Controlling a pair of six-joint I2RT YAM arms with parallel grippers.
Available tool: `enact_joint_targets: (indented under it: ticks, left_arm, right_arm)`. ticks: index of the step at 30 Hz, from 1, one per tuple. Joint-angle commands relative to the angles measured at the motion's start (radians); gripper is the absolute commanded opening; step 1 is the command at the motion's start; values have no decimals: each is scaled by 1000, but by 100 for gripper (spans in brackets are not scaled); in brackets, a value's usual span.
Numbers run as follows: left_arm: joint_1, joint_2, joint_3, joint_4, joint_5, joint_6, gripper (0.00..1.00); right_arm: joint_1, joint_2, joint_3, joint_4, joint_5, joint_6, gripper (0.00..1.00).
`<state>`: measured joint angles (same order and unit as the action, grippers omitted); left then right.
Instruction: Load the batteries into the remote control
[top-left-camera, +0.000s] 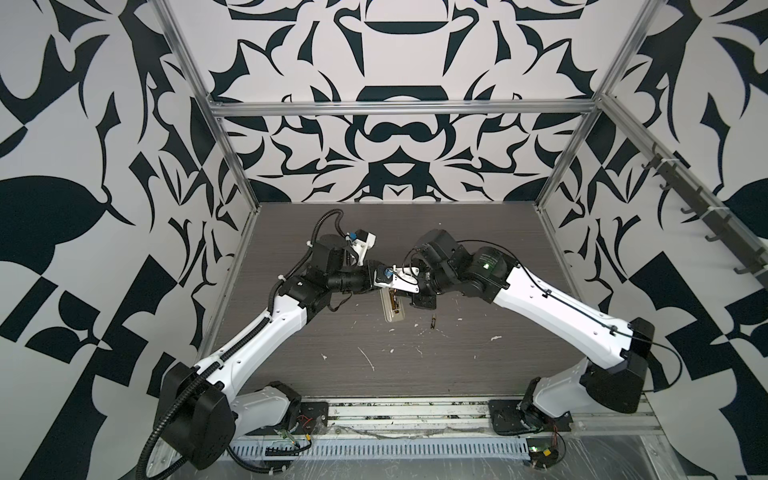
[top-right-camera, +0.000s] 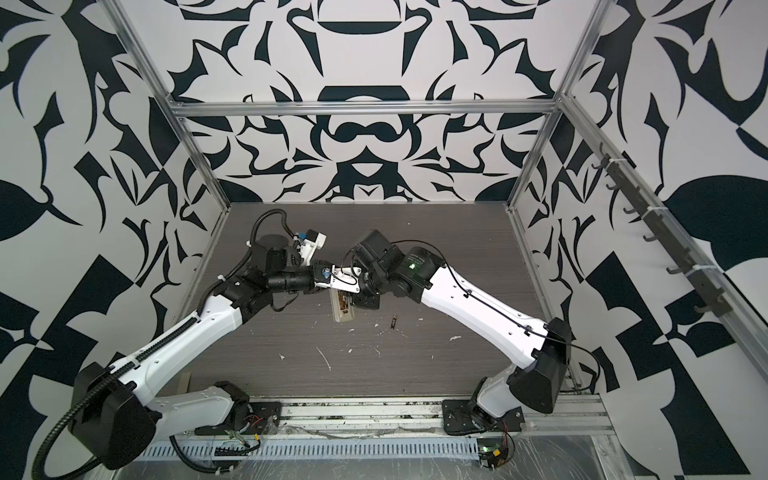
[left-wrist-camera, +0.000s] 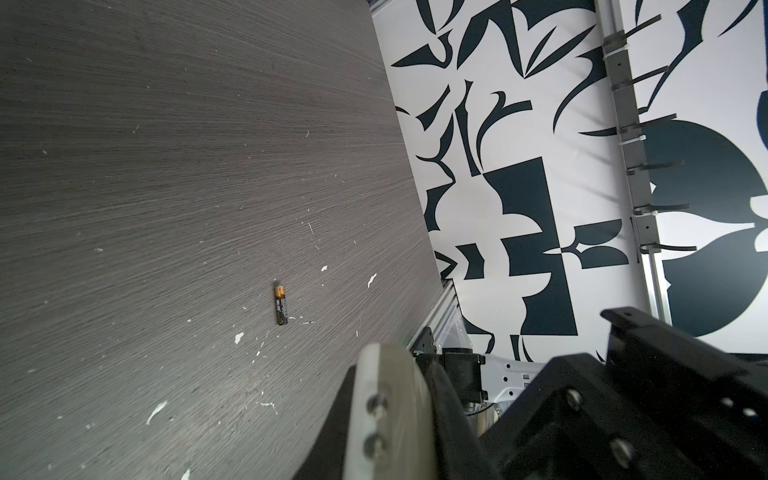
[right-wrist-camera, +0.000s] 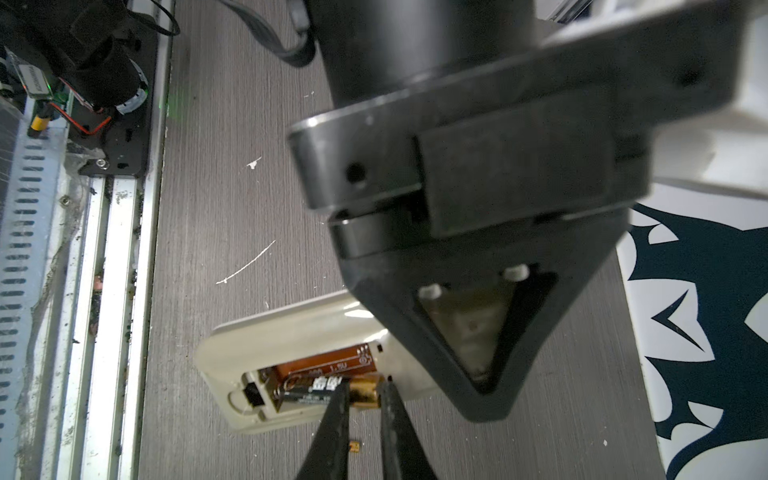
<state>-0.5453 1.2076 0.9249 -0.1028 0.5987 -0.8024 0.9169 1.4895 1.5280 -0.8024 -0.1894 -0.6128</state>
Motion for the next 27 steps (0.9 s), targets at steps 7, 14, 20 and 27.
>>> enact_joint_targets:
  ticks: [7,14,20,27]
  left_arm:
    - [2,-7,13,89,32,-14,0]
    - [2,-8,5,91,33,-14,0]
    - [2,-7,1,95,33,-14,0]
    - [4,-12,-3,92,21,-4,0]
  right_arm:
    - [33,49,-29,-74,8,-8,17]
    - [51,67,-38,-90,31,-25,16]
    - [60,74,-39,-96,49,-24,16]
    - [60,56,-38,-67,66,27,15]
